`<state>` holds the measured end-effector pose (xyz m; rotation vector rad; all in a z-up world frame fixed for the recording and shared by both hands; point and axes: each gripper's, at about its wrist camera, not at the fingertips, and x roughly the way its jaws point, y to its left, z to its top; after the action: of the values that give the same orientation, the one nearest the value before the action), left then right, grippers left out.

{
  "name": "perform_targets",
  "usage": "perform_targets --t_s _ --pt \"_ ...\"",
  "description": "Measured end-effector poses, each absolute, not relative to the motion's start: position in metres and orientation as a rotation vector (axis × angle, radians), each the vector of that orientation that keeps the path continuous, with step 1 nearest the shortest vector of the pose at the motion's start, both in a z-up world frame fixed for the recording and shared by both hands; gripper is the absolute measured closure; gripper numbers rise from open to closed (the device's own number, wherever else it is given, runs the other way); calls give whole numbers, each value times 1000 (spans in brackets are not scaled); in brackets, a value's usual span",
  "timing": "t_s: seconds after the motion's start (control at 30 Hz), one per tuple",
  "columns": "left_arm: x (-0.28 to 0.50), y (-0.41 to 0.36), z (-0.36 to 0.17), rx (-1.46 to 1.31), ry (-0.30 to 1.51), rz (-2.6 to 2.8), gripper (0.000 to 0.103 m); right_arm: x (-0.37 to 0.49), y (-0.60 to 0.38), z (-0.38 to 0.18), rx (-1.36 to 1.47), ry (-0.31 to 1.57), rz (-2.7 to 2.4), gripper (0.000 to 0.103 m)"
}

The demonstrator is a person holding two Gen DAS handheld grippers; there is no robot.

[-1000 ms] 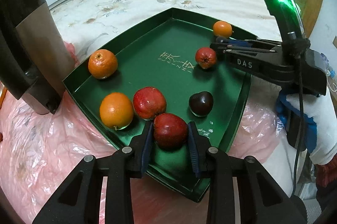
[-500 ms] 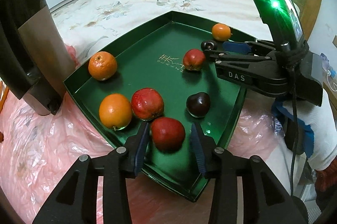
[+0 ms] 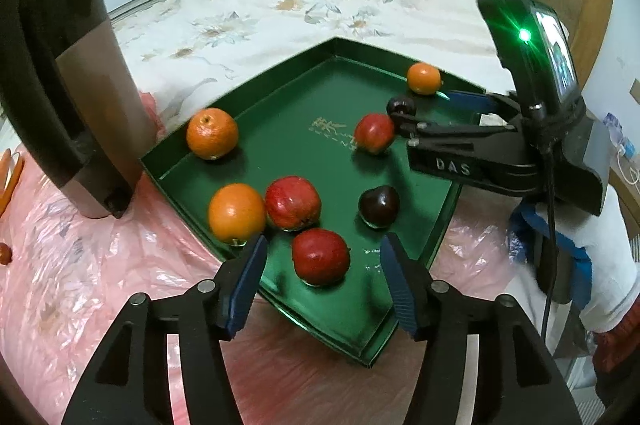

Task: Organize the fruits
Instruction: 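Move both open grippers back toward the last orange and red apple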

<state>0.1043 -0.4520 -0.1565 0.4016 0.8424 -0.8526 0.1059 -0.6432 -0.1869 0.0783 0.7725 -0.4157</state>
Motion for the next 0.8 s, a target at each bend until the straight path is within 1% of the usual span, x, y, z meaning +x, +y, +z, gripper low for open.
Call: perform_targets --t_s 0.07,0.37,0.8 --pt "105 -450 -151 392 833 -853 47 101 -645 -181 103 757 -427 0" --pt "96 -430 -119 363 785 -861 46 66 -637 -154 174 721 -469 0" --pt "72 -345 -76 287 739 -804 46 18 -563 -102 225 691 -400 0"
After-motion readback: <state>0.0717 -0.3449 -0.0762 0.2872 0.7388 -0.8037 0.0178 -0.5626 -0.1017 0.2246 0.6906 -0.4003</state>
